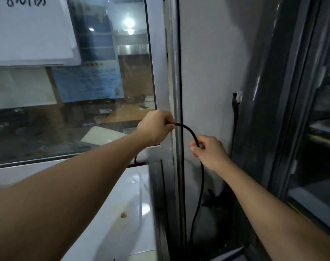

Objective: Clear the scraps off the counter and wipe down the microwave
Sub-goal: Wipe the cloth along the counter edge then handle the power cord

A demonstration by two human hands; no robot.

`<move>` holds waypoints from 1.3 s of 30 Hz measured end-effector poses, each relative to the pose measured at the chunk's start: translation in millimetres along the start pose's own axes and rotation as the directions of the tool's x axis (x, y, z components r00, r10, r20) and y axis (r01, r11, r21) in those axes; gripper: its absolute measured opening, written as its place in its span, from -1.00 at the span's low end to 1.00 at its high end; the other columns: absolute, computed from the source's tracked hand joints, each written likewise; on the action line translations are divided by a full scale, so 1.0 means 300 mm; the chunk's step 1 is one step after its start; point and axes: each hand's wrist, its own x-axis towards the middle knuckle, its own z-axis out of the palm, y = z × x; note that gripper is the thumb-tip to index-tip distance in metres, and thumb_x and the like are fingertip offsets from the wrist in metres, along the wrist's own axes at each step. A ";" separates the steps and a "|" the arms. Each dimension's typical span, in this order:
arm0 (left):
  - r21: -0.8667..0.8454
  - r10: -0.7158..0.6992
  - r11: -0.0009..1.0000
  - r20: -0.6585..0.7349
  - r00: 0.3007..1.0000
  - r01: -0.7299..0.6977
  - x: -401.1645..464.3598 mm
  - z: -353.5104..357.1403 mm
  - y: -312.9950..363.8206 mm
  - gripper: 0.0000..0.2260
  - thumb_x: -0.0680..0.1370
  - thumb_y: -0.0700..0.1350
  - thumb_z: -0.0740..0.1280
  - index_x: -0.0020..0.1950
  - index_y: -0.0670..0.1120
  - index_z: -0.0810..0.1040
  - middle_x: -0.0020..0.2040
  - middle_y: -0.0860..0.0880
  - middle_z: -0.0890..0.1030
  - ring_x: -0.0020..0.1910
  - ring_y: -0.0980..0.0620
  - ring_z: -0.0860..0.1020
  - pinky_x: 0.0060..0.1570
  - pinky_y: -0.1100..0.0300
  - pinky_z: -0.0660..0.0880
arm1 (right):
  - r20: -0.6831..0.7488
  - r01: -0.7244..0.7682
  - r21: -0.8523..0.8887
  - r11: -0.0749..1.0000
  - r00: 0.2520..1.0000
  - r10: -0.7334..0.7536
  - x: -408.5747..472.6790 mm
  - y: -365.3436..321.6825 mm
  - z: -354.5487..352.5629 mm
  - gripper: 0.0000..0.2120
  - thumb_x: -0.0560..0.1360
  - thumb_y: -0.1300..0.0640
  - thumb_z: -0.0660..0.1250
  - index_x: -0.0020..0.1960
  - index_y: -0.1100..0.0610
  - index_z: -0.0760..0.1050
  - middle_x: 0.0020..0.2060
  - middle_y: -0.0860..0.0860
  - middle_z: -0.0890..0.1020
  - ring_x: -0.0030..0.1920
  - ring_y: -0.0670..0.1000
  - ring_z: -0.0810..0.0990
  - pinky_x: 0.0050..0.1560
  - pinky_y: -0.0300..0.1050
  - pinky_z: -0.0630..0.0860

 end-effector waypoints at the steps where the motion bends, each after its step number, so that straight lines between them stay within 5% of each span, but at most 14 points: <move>1: -0.045 -0.031 0.999 -0.028 0.999 0.030 -0.002 -0.019 -0.007 -0.91 0.55 -0.13 0.30 -0.11 -0.09 0.57 -0.16 -0.06 0.63 -0.13 -0.05 0.60 -0.05 0.00 0.58 | 0.040 -0.025 -0.009 1.000 0.999 0.025 -0.017 0.008 -0.009 -0.79 0.52 0.21 0.29 -0.23 -0.04 0.49 -0.28 -0.07 0.61 -0.22 -0.09 0.60 -0.23 -0.30 0.46; 4: -0.199 -0.137 0.972 -0.068 0.988 0.121 -0.010 -0.078 -0.035 -0.90 0.57 -0.16 0.26 -0.10 -0.13 0.54 -0.13 -0.11 0.63 -0.09 -0.08 0.62 -0.16 0.12 0.57 | 0.093 -0.101 -0.090 0.991 0.990 0.109 -0.065 0.048 -0.028 -0.76 0.53 0.24 0.26 -0.24 -0.04 0.47 -0.28 -0.06 0.61 -0.20 -0.05 0.61 -0.14 -0.21 0.50; 6: -0.296 -0.186 0.942 -0.074 0.980 0.156 -0.017 -0.110 -0.051 -0.91 0.57 -0.18 0.25 -0.11 -0.11 0.52 -0.10 -0.13 0.61 -0.05 -0.11 0.60 -0.04 0.05 0.58 | 0.088 -0.140 -0.110 0.984 0.985 0.150 -0.095 0.062 -0.047 -0.78 0.54 0.26 0.24 -0.24 0.06 0.50 -0.31 0.01 0.61 -0.22 0.02 0.60 -0.06 -0.10 0.52; 10: -0.381 -0.227 0.907 -0.079 0.971 0.181 -0.041 -0.138 -0.058 -0.92 0.57 -0.21 0.25 -0.07 -0.11 0.52 -0.08 -0.15 0.60 -0.07 -0.10 0.58 -0.04 0.06 0.55 | -0.004 -0.170 -0.106 0.980 0.985 0.171 -0.138 0.011 -0.115 -0.78 0.57 0.20 0.21 -0.20 0.23 0.53 -0.34 0.09 0.60 -0.37 -0.01 0.57 -0.38 -0.33 0.47; 14: -0.418 -0.159 0.900 -0.049 0.986 0.125 -0.057 -0.159 -0.023 -0.86 0.58 -0.24 0.20 -0.03 -0.12 0.55 -0.11 -0.12 0.57 -0.23 0.02 0.49 -0.24 0.19 0.47 | -0.125 -0.193 -0.088 0.977 0.976 0.181 -0.151 -0.111 -0.212 -0.79 0.57 0.20 0.21 -0.21 0.16 0.51 -0.32 0.12 0.59 -0.38 0.00 0.56 -0.47 -0.30 0.44; 21: -0.455 -0.037 0.890 -0.047 0.998 0.011 -0.083 -0.186 0.036 -0.85 0.58 -0.24 0.22 0.01 -0.11 0.57 -0.11 -0.14 0.61 -0.15 -0.05 0.55 -0.12 0.11 0.54 | -0.209 -0.197 -0.046 0.979 0.961 0.184 -0.193 -0.355 -0.335 -0.80 0.58 0.26 0.20 -0.21 0.19 0.47 -0.32 0.17 0.55 -0.33 0.11 0.58 -0.37 -0.09 0.55; 23: -0.436 -0.001 0.900 -0.045 0.999 -0.019 -0.096 -0.182 0.028 -0.86 0.57 -0.22 0.24 0.02 -0.08 0.57 -0.18 -0.08 0.60 -0.22 -0.01 0.53 -0.24 0.20 0.48 | -0.216 -0.192 -0.067 0.979 0.961 0.174 -0.206 -0.413 -0.356 -0.81 0.58 0.27 0.19 -0.18 0.20 0.48 -0.33 0.14 0.54 -0.32 0.10 0.58 -0.33 -0.07 0.58; 31: -0.405 0.054 0.911 -0.076 0.996 -0.080 -0.136 -0.129 0.037 -0.63 0.53 -0.18 0.33 0.33 -0.08 0.41 0.28 -0.11 0.48 0.19 -0.06 0.49 0.10 0.15 0.41 | -0.314 -0.202 -0.213 0.956 0.941 0.129 -0.189 -0.566 -0.439 -0.78 0.58 0.25 0.19 -0.23 0.15 0.47 -0.37 0.10 0.54 -0.35 0.06 0.58 -0.34 -0.09 0.57; 36: -0.603 0.080 0.798 0.115 0.990 0.006 -0.186 -0.036 0.114 -0.74 0.53 -0.20 0.33 0.22 -0.12 0.48 0.17 -0.09 0.54 0.07 -0.02 0.53 -0.08 0.19 0.45 | -0.346 -0.196 -0.256 0.947 0.933 0.100 -0.149 -0.605 -0.447 -0.76 0.57 0.27 0.19 -0.26 0.15 0.45 -0.39 0.10 0.53 -0.37 0.05 0.58 -0.41 -0.13 0.55; 39: -0.683 0.106 0.728 0.196 0.975 0.058 -0.203 0.039 0.183 -0.70 0.54 -0.26 0.29 0.28 -0.20 0.44 0.21 -0.15 0.52 0.12 -0.02 0.50 0.00 0.23 0.43 | -0.355 -0.182 -0.249 0.951 0.931 0.085 -0.109 -0.619 -0.444 -0.74 0.57 0.27 0.17 -0.28 0.15 0.44 -0.40 0.09 0.52 -0.38 0.04 0.57 -0.43 -0.15 0.55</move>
